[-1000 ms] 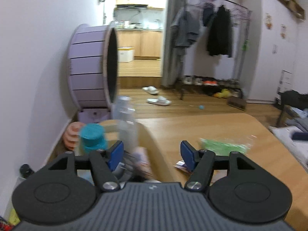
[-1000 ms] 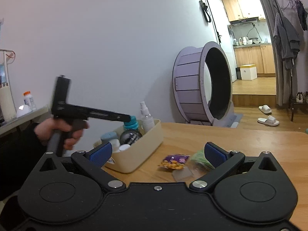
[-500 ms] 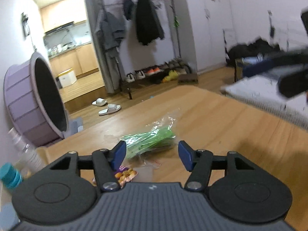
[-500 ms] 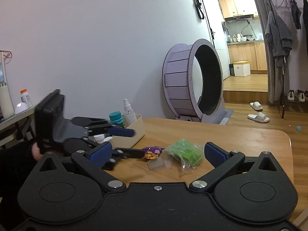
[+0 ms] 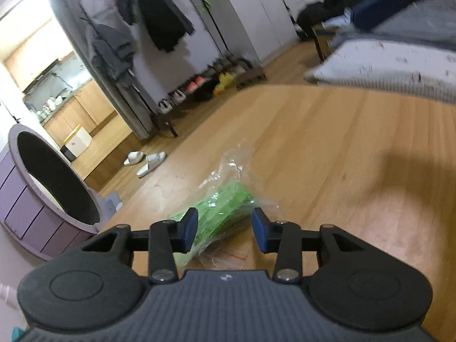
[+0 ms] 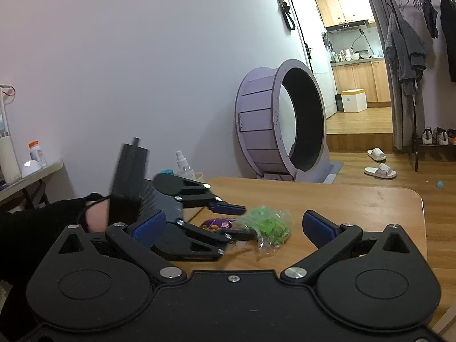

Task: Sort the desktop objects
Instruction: 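Move the left gripper to the clear bag of green items and close, then lift the green bag with the left gripper and drop it into the basket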

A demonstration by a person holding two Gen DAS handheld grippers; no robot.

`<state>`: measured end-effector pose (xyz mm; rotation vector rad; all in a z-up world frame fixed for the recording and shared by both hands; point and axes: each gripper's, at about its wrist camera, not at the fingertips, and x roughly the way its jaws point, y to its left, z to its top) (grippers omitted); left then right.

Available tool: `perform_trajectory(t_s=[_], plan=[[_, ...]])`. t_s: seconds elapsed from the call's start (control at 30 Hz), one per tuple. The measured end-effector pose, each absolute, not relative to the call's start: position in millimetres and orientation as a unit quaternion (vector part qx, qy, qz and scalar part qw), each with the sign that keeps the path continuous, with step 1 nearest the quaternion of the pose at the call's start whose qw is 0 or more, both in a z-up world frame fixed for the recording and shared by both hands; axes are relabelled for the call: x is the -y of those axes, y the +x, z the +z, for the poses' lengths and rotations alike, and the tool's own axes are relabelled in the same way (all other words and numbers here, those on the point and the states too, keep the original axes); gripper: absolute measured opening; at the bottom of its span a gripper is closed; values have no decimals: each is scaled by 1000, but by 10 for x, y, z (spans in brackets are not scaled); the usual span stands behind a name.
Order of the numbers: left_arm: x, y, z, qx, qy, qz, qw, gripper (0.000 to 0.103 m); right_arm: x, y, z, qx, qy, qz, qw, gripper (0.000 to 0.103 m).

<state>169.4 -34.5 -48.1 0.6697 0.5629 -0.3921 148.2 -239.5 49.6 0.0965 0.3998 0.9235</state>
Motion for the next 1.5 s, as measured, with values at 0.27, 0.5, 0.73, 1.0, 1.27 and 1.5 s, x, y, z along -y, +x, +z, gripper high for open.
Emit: perform_trajectory(t_s=[0.27, 0.5, 0.73, 1.0, 1.27, 1.5], plan=[[320, 1852, -490, -290, 311, -192, 884, 50, 2423, 1500, 490, -191, 44, 440, 877, 103], [181, 1854, -400, -304, 246, -180, 903, 18, 2460, 1467, 489, -192, 43, 439, 877, 103], [92, 1630, -83, -260, 204, -169, 929, 7, 2488, 1461, 509, -187, 48, 445, 874, 103], [-155, 1046, 442, -188, 155, -145, 959, 7, 2504, 1458, 527, -178, 64, 452, 872, 103], [-814, 521, 826, -161, 127, -49, 978, 7, 2404, 1460, 507, -174, 88, 463, 865, 103], [-1176, 640, 722, -201, 174, 47, 963, 7, 2208, 1419, 444, -181, 83, 477, 856, 103]])
